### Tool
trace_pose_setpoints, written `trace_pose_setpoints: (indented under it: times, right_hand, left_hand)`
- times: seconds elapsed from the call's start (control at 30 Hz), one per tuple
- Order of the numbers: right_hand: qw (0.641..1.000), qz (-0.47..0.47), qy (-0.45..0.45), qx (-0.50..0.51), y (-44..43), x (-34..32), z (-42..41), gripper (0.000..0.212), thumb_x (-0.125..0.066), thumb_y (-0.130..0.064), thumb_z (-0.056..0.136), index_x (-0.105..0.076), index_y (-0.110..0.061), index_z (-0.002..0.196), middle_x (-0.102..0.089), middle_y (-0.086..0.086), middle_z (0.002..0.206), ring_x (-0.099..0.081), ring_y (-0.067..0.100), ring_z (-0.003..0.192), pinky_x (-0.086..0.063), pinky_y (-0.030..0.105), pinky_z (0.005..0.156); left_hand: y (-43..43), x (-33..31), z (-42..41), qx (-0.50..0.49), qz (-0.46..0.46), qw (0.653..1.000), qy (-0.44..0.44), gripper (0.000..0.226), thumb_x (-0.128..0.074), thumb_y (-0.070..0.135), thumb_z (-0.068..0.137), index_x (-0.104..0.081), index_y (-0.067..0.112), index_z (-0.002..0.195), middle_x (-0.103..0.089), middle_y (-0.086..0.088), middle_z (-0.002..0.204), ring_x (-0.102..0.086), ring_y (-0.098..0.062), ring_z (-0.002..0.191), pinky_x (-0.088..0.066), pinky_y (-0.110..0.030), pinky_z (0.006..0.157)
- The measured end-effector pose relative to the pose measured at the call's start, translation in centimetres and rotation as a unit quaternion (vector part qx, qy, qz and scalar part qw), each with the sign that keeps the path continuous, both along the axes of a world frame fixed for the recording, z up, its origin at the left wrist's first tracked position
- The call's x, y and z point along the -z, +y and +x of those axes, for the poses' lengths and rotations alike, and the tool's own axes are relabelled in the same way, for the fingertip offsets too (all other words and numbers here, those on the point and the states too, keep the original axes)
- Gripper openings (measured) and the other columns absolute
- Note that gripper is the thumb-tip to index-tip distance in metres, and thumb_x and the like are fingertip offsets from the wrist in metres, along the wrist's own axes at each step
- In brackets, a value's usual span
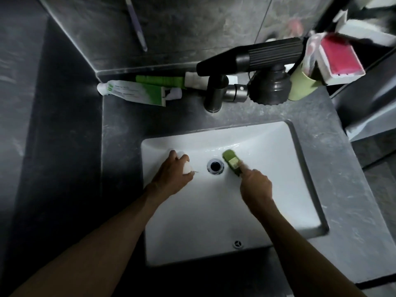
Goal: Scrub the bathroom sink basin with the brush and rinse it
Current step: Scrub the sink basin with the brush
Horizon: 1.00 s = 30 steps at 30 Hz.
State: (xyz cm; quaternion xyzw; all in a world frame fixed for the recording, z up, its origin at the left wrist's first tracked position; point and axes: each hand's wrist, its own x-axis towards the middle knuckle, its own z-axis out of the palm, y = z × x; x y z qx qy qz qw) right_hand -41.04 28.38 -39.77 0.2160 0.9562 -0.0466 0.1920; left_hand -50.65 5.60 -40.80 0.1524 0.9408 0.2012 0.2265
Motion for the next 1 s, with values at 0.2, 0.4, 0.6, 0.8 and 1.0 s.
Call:
trace_pose_setpoints:
  times: [0.2,0.4,0.6,0.8,1.0]
  right_hand:
    - [0.992,-0.106,0.05,-0.039,-4.6,0.9,1.3,0.061,-0.04,-0.007,0.09,-0.042,-0.031,0.146,-0.07,0.011,0.105,-0.067,0.032,0.086,-0.052,0.037,0.071]
    - [0.995,-0.083,-0.025,-0.052,-1.9,-1.8,2.0,0.056,-0.049,-0.02,0.082,-0.053,-0.045,0.132,-0.072,0.002,0.099,-0.068,0.027,0.085,-0.05,0.031,0.07]
    - [0.987,-0.13,0.051,-0.075,-6.4,0.5,-0.7,0.061,-0.04,-0.004,0.091,-0.044,-0.036,0.143,-0.068,0.009,0.098,-0.064,0.026,0.08,-0.047,0.032,0.064]
    - [0.999,0.04,0.011,0.005,0.7,-0.3,0.3,0.052,-0.037,-0.013,0.096,-0.043,-0.032,0.143,-0.067,0.007,0.096,-0.066,0.025,0.08,-0.05,0.034,0.066]
    - [0.995,-0.082,-0.023,-0.052,-5.8,-0.9,3.0,0.045,-0.046,-0.013,0.085,-0.06,-0.026,0.125,-0.071,0.007,0.1,-0.068,0.029,0.089,-0.051,0.034,0.071]
  left_hand:
    - [-1.0,-0.5,-0.1,0.016,-0.042,0.998,0.039,0.048,-0.07,0.035,0.093,-0.05,0.022,0.135,-0.032,-0.01,0.14,-0.05,-0.026,0.119,-0.052,-0.032,0.095]
    - [-1.3,-0.3,0.1,0.012,-0.024,0.998,0.048,0.049,-0.072,0.032,0.09,-0.053,0.022,0.135,-0.035,-0.011,0.131,-0.049,-0.027,0.115,-0.05,-0.035,0.096]
    - [-1.3,-0.5,0.2,-0.005,-0.022,0.999,0.032,0.052,-0.073,0.023,0.09,-0.051,0.024,0.137,-0.035,-0.009,0.133,-0.053,-0.028,0.115,-0.054,-0.039,0.095]
    - [-1.8,-0.1,-0.1,-0.024,-0.004,0.999,0.023,0.052,-0.075,0.02,0.086,-0.053,0.022,0.133,-0.033,-0.011,0.136,-0.054,-0.032,0.113,-0.054,-0.042,0.096]
    - [-1.7,0.0,0.2,-0.04,0.017,0.999,0.021,0.055,-0.076,0.023,0.086,-0.053,0.023,0.136,-0.037,-0.007,0.134,-0.056,-0.031,0.112,-0.052,-0.039,0.095]
